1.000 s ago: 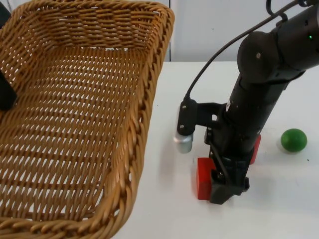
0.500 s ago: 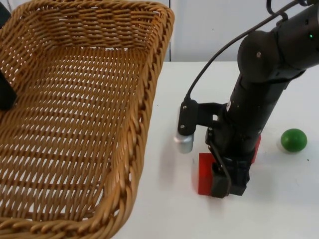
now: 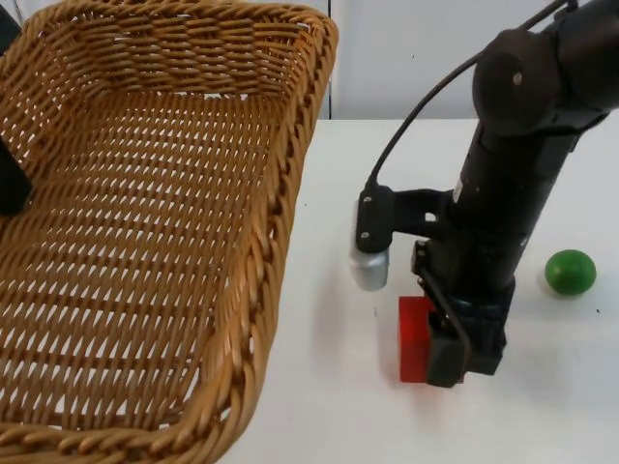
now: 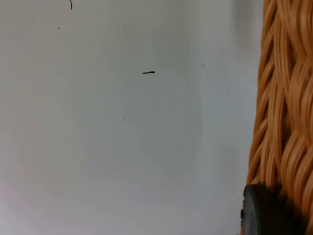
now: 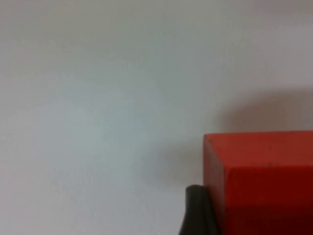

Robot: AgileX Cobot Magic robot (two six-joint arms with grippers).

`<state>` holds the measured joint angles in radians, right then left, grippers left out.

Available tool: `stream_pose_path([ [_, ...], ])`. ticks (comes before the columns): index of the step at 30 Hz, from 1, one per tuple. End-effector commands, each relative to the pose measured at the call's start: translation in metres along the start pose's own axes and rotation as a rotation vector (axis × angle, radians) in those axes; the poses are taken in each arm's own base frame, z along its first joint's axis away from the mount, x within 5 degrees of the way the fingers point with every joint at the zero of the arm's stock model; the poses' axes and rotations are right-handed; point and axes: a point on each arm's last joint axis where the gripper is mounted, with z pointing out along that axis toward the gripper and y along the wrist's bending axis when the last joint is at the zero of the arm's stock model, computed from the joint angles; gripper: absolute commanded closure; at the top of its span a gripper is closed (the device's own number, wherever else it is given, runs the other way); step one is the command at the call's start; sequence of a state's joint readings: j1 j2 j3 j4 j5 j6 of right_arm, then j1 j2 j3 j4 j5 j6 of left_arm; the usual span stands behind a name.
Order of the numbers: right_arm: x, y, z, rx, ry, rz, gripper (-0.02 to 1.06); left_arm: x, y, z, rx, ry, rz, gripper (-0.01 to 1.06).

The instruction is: Pick up the basket with the left hand and place the object to the left of the red cylinder into the basket with the right hand.

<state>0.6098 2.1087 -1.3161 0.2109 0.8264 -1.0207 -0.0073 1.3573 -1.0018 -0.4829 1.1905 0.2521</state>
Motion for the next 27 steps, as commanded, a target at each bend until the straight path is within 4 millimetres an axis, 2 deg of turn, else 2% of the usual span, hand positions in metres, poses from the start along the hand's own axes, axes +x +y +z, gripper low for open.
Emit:
stream_pose_path([
  [1,0.003,0.009,-0.015,0.025,-0.017,-0.003,1.05,0.001,-0.004,-0.002,0.021,-0.006,-0.008,1.05],
  [11,0.025,0.041,-0.039,0.004,-0.005,0.027,1.05,0.001,-0.004,-0.002,0.021,-0.006,-0.008,1.05],
  [13,0.026,0.043,-0.040,0.004,-0.005,0.027,1.05,0.001,-0.004,-0.002,0.021,-0.006,-0.008,1.05],
  [19,0.032,0.054,-0.061,0.036,-0.035,0.069,1.05,0.002,-0.004,-0.002,0.025,-0.005,-0.017,1.05],
  [23,0.034,0.063,-0.083,0.041,-0.052,0.085,1.05,0.002,-0.004,-0.002,0.025,-0.002,-0.017,1.05],
  [24,0.034,0.063,-0.083,0.041,-0.052,0.085,1.05,0.002,-0.004,-0.002,0.025,-0.002,-0.017,1.05],
  [27,0.034,0.070,-0.105,0.088,-0.098,0.084,1.05,0.002,-0.004,-0.002,0.025,-0.002,-0.017,1.05],
])
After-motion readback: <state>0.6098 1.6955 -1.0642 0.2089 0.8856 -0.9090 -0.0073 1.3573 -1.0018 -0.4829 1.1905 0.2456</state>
